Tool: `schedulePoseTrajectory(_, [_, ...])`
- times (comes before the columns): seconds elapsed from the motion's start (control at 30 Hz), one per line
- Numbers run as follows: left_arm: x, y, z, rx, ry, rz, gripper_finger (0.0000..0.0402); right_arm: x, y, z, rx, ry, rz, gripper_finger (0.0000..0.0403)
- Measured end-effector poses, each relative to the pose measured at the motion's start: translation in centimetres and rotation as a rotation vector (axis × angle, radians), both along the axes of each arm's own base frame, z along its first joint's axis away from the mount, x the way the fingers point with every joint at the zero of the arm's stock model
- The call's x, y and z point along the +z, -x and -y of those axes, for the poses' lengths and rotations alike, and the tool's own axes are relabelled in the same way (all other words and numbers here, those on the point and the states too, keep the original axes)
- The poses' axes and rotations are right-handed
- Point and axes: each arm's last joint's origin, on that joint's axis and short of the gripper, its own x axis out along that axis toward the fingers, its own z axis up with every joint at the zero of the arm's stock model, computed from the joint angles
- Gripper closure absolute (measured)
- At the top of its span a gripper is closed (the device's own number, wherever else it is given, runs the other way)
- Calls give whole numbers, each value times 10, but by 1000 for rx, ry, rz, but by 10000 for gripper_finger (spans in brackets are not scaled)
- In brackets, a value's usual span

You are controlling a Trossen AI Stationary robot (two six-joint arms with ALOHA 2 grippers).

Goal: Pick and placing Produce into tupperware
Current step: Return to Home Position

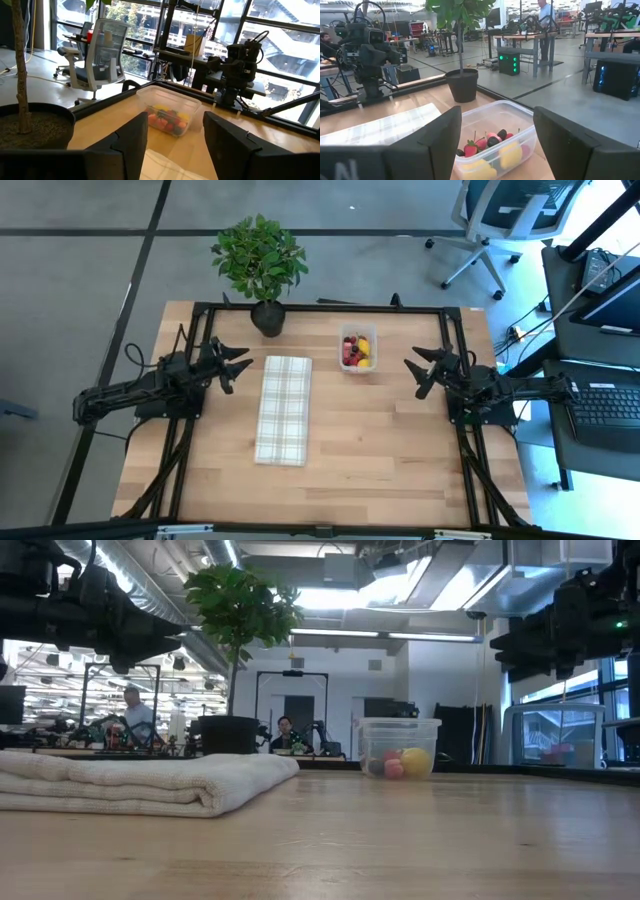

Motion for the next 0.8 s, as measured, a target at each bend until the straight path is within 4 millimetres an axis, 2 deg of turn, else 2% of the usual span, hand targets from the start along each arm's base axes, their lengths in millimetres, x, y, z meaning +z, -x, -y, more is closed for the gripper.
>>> schedulePoseTrajectory(0.8, [0, 0, 0, 0, 0, 0, 223, 0, 0, 0, 0, 1, -1, 153])
